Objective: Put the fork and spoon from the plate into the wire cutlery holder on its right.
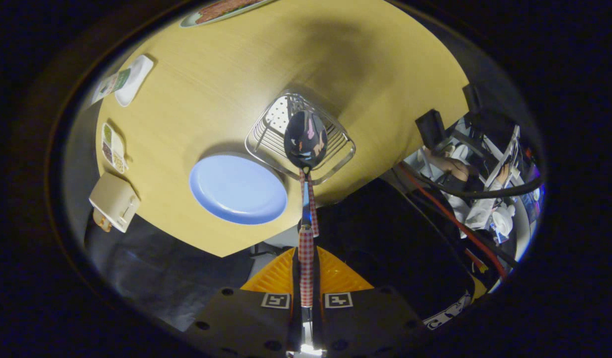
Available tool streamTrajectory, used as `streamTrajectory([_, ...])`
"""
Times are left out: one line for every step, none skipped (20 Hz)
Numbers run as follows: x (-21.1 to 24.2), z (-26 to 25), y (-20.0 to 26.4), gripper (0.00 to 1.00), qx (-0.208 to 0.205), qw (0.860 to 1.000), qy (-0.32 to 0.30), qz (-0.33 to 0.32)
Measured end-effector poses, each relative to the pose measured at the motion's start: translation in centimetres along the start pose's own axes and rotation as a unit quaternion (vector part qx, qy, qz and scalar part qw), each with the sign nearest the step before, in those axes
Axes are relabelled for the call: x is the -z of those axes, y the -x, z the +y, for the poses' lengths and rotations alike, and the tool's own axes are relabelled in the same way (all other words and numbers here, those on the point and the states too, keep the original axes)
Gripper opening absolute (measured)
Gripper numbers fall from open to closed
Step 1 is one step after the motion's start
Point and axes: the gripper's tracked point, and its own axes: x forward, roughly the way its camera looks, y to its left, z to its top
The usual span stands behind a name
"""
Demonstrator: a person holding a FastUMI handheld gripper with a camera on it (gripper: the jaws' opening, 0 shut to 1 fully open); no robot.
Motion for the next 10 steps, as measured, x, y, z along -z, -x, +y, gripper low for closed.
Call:
streamTrajectory([-0.2, 0.4, -0.4, 0.11, -0.002, 1.0, 0.004, 0.011])
streamTrajectory([-0.3, 0.9, -0.9, 0.11, -0.005, 1.0, 0.008, 0.024])
streamTrajectory([-0.4, 1.1, -1.4, 0.11, -0.005, 0.999, 0.012, 0.035])
streamTrajectory([-0.7, 1.3, -1.7, 0.11, -0.004, 0.999, 0.015, 0.045])
streamTrajectory([-1.1, 1.4, -2.1, 0.11, -0.003, 0.998, 0.016, 0.052])
streamTrajectory([-1.4, 1.6, -2.4, 0.11, -0.005, 0.998, 0.015, 0.06])
streamTrajectory([-1.6, 1.6, -2.3, 0.11, -0.006, 0.998, 0.013, 0.067])
streamTrajectory([-1.9, 1.6, -2.4, 0.12, -0.006, 0.997, 0.011, 0.071])
streamTrajectory([-2.1, 1.7, -2.4, 0.12, -0.009, 0.997, 0.007, 0.074])
streamTrajectory([-2.4, 1.9, -2.4, 0.12, -0.012, 0.997, 0.005, 0.076])
